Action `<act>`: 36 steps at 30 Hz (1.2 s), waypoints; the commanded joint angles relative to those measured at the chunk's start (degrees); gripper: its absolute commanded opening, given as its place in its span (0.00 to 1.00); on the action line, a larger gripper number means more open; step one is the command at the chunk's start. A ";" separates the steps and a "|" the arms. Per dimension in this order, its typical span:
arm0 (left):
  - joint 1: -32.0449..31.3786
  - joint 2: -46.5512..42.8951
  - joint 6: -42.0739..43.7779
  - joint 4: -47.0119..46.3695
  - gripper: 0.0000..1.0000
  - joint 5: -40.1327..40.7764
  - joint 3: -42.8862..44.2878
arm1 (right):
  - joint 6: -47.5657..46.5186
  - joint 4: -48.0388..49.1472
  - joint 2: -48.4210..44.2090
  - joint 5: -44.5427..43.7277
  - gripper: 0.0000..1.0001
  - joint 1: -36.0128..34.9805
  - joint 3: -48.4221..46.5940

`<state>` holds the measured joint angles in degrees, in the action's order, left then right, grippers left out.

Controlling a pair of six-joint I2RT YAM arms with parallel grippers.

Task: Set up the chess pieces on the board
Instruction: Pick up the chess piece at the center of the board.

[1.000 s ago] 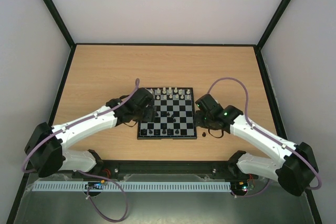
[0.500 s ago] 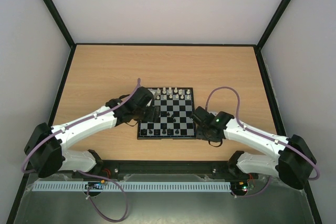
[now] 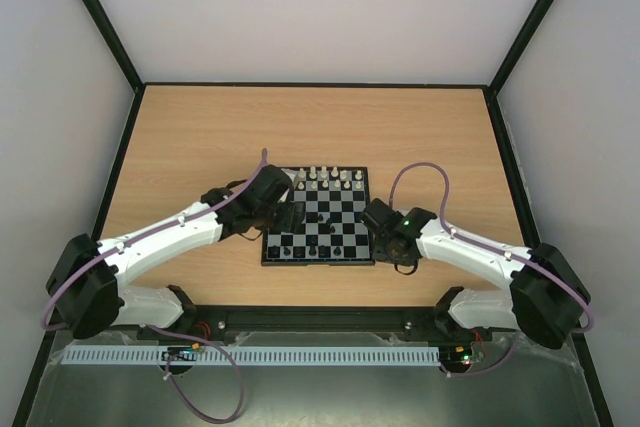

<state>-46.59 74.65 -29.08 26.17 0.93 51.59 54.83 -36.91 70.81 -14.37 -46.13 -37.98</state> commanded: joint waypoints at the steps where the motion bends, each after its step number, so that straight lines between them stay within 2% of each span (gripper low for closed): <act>1: 0.38 -0.85 0.26 0.37 0.66 0.54 0.26 | -2.12 -0.08 0.56 -0.33 0.32 1.36 -1.05; 13: 0.65 0.28 0.26 0.22 0.66 0.31 0.35 | -4.53 2.02 1.42 2.12 0.22 2.69 0.59; 26: 0.71 0.92 0.08 0.29 0.66 0.57 0.52 | -4.83 2.34 2.13 3.34 0.18 2.71 2.15; 29: 0.71 0.99 0.03 0.28 0.66 0.48 0.56 | -4.73 2.45 1.94 3.27 0.13 2.73 2.43; 32: 0.71 1.02 0.13 0.36 0.66 0.56 0.61 | -4.65 1.93 1.27 2.80 0.04 2.71 1.71; 36: 0.77 1.17 0.08 0.37 0.66 0.70 0.77 | -5.18 0.36 0.09 2.66 0.01 2.68 -0.42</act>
<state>-46.19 75.11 -29.10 26.13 1.10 51.59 50.06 -33.10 72.03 -11.11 -43.55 -36.60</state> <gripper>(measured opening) 0.658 0.047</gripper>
